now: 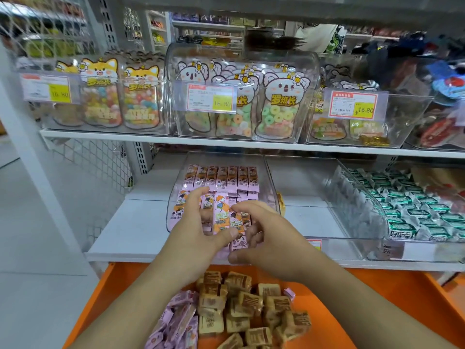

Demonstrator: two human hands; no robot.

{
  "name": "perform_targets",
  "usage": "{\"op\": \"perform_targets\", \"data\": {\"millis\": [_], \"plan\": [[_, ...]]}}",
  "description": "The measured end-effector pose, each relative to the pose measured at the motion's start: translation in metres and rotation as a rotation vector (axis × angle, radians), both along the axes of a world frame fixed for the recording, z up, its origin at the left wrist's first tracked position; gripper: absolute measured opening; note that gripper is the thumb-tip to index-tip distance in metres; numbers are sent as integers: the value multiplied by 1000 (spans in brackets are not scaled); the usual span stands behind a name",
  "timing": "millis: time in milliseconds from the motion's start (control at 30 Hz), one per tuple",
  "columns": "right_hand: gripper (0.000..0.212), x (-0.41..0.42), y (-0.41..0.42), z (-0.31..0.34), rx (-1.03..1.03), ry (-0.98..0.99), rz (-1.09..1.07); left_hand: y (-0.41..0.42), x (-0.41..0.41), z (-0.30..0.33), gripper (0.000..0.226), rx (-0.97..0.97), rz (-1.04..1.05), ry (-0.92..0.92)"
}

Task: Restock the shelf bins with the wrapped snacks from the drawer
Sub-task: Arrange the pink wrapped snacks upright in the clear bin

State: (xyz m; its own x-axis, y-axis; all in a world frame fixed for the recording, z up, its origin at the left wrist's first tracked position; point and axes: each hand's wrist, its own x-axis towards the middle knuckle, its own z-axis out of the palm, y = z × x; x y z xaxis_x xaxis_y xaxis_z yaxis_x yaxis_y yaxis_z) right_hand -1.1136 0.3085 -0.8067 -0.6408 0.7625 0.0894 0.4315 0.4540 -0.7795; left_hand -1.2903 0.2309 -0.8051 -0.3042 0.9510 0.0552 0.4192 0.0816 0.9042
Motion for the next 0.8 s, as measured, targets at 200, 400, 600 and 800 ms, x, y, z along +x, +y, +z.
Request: {"op": "perform_targets", "data": {"millis": [200, 400, 600, 800], "plan": [[83, 3, 7, -4, -19, 67, -92, 3, 0, 0, 57, -20, -52, -6], [78, 6, 15, -5, 24, 25, -119, 2, -13, 1, 94, -210, -350, 49], [81, 0, 22, -7, 77, -2, -125, 8, -15, -2, 95, -224, -291, 425], [81, -20, 40, -10, 154, -10, -130, 22, -24, -2, 92, -148, -251, 624]]}}
